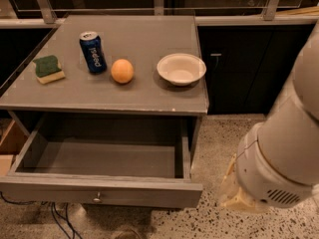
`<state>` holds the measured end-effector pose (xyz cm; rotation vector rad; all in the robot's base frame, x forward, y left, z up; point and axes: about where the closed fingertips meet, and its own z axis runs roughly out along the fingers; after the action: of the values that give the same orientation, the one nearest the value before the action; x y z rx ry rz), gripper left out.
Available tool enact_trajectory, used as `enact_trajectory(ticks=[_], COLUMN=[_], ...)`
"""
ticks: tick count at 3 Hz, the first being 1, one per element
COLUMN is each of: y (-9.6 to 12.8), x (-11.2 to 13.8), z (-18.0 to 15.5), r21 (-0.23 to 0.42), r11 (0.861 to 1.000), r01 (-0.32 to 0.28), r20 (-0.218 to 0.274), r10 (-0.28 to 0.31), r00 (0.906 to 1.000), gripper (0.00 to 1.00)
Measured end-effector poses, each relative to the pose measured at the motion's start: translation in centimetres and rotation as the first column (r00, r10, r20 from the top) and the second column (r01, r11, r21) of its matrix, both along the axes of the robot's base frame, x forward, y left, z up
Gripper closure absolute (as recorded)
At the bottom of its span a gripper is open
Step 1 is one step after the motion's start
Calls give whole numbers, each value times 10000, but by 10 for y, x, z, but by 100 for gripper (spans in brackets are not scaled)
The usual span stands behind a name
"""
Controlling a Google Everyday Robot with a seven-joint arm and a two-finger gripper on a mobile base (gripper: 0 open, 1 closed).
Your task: Close top drawer
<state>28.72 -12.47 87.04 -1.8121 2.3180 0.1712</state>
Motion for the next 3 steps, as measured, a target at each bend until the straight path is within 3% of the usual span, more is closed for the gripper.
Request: enact_trajectory(ticks=[1,3], y=[26,67], x=[-21,-30], z=[-25,-62], r21=[175,476], r11=[9998,9984], r01=[1,-316], r20=[-436,-882], r10=[7,357], r00=[9990,9955], gripper=[100,100])
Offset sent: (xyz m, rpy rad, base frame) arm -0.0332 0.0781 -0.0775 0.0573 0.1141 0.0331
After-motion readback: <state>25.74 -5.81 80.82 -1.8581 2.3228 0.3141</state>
